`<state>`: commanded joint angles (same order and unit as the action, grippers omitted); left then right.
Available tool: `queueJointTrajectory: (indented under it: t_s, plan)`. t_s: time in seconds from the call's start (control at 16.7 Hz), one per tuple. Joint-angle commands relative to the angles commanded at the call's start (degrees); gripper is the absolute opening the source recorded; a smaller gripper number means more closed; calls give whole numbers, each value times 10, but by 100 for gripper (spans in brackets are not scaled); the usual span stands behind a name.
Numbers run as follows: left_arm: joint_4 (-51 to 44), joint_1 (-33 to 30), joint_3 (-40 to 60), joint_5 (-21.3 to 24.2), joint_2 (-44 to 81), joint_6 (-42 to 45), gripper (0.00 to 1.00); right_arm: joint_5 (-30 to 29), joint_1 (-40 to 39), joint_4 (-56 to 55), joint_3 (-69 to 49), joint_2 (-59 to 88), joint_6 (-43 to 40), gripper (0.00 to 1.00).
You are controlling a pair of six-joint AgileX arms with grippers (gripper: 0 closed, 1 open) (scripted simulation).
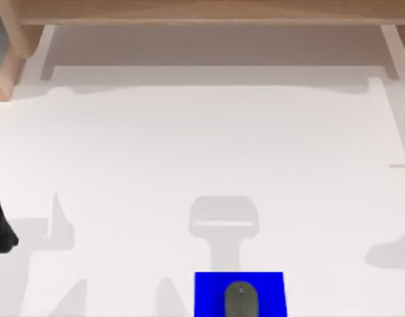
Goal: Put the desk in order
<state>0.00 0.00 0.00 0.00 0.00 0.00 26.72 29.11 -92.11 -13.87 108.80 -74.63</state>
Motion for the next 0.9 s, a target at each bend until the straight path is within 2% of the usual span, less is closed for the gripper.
queueJointTrajectory:
  t_s: [0.42,0.9]
  plan:
    - [0,0,0,0,0,0,100,44,90,-16,-65,61,-126,100]
    - [0,0,0,0,0,0,100,49,101,-21,-82,69,-144,100]
